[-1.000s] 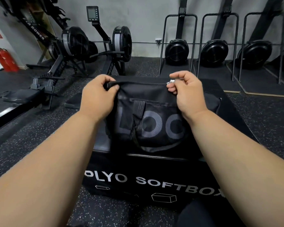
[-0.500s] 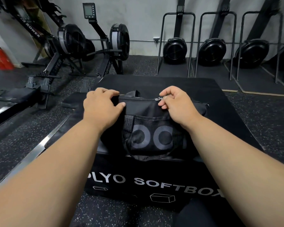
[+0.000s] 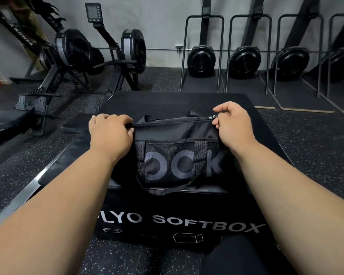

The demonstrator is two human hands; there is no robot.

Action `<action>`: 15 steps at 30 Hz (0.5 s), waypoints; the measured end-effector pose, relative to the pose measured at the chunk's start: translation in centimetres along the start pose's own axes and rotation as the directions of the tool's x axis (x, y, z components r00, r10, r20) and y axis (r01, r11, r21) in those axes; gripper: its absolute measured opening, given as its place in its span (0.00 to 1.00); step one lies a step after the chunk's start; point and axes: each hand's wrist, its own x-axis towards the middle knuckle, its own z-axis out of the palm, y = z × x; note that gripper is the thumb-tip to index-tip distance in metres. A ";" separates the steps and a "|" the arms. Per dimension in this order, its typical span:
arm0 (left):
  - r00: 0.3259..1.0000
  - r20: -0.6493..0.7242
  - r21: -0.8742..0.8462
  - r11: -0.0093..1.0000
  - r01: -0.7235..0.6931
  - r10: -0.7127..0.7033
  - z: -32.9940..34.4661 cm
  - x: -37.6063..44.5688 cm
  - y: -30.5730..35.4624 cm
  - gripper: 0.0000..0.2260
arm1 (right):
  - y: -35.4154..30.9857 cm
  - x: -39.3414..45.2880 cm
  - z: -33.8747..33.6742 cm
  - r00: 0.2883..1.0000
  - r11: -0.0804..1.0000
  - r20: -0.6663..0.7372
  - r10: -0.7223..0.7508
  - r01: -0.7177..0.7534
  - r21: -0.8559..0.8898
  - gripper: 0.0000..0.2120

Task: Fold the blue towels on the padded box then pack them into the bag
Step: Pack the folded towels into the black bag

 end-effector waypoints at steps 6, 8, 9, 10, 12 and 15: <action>0.999 0.017 0.012 0.999 0.043 -0.043 -0.2 0.4 -0.9 0.08 | 0.8 0.7 -2.8 0.986 1.000 -0.168 0.017 -0.014 0.014 0.17; 0.999 0.027 0.017 0.999 0.041 -0.041 -0.2 0.2 -0.9 0.09 | 1.0 0.6 -3.2 0.984 1.000 -0.175 0.029 -0.029 0.002 0.17; 0.999 0.036 0.024 0.999 0.039 -0.040 -0.1 0.1 -0.8 0.09 | 1.1 0.4 -3.2 0.986 0.999 -0.162 0.035 -0.038 -0.015 0.17; 0.998 0.042 0.032 0.999 0.039 -0.040 0.0 0.0 -0.8 0.09 | 1.3 0.3 -3.2 0.989 0.998 -0.142 0.042 -0.048 -0.038 0.16; 0.999 0.030 0.031 0.999 0.029 -0.030 0.1 -0.2 -0.7 0.11 | 1.6 0.1 -3.0 0.993 0.993 -0.102 0.057 -0.067 -0.095 0.15; 0.998 0.058 -0.024 1.000 -0.003 0.005 0.5 -0.8 -0.1 0.19 | 2.2 -0.6 -2.8 0.996 0.951 -0.088 -0.030 0.001 -0.310 0.13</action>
